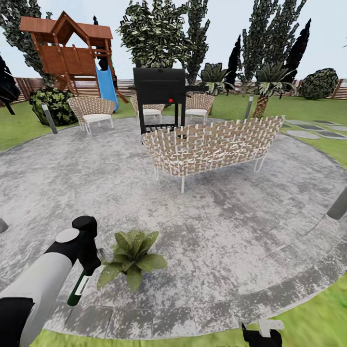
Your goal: Pick up the pesticide atomizer in the garden and spray insectifuge to fully cover both potted plants in the garden.
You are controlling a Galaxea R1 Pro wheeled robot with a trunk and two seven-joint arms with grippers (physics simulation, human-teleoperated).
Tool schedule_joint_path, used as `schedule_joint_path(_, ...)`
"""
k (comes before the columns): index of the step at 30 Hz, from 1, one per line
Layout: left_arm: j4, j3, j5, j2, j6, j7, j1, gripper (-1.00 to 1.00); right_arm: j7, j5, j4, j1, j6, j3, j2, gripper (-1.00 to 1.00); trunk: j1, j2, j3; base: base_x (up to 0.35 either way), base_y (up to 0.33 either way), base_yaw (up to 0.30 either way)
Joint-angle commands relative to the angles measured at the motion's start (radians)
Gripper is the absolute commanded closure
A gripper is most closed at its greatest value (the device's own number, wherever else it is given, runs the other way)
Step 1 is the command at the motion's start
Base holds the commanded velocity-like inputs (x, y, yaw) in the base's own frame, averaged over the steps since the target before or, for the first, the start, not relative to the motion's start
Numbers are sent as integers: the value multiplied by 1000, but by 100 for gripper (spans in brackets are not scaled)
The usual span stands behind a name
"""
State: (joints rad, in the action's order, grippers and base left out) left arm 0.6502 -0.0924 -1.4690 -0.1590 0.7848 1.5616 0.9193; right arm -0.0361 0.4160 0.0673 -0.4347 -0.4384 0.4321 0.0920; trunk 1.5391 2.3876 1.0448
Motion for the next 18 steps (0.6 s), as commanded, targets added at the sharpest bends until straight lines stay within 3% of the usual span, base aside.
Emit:
schedule_joint_path(1,1,-4,-6,-1,11,9,1,100,-4,10,-1,0,-3,6,0,-100,0,0,1,-139,-264,257)
schedule_joint_path(9,2,-4,-5,1,12,9,5,100,-4,10,-1,0,-3,6,0,-100,0,0,1,-15,-271,274)
schedule_joint_path(18,2,-3,-5,1,11,9,3,100,-4,10,-1,0,-3,5,-1,-100,0,0,1,172,-269,246)
